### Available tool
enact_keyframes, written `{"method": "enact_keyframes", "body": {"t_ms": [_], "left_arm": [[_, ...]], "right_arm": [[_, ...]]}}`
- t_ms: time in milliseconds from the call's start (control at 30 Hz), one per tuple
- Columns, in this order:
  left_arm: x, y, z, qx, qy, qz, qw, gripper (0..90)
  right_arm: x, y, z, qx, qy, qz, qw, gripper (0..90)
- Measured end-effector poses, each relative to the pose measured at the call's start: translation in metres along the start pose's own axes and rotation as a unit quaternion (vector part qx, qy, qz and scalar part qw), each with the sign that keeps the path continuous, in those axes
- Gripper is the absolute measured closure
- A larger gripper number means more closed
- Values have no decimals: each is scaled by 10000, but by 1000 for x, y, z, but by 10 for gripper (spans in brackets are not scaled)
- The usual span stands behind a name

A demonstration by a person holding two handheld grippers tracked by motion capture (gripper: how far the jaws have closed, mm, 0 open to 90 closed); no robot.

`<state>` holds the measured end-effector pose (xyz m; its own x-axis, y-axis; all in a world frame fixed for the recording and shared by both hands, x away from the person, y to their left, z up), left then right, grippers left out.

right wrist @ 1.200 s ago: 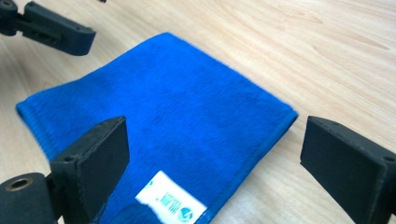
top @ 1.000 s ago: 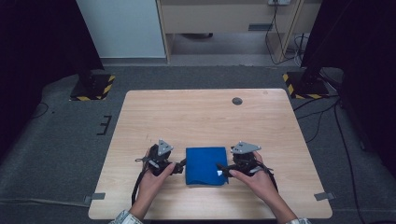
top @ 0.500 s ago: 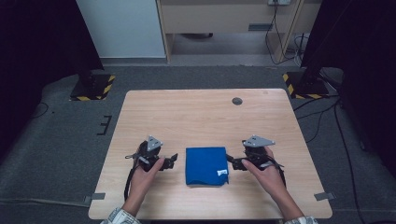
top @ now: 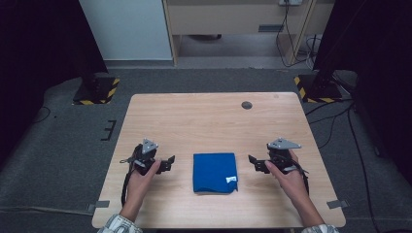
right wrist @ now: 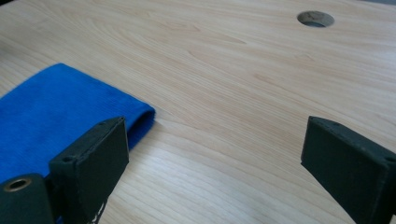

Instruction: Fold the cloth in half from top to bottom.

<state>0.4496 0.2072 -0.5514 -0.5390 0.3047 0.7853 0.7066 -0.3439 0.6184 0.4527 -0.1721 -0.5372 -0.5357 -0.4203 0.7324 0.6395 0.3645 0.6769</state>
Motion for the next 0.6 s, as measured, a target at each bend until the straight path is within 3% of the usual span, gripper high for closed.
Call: {"method": "enact_keyframes", "body": {"t_ms": [200,367,600], "left_arm": [[-7,-2,11,40,50,136,9999,56],[-17,-4,23,-134,142,383,9991,57],[-28,-10,31,28,83,578,9983,57]], "right_arm": [[-7,-9,-20,-235,-121,213,9994,76],[-14,-12,-42,-575,-183,305,9977,85],[-24,-20,-64,-936,-325,495,9938,89]]}}
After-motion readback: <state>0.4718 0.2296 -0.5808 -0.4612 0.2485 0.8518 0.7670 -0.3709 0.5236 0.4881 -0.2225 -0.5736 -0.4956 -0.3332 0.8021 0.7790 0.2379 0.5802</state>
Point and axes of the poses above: each handheld gripper's, and its own axes: x roughly backward along the jaws, y roughly out of its top, z roughly to its left, the point moved 8 cm from there along -x, roughly forward along the jaws, and after that the axes turned 14 degrees about z, right-handed, at the moved point
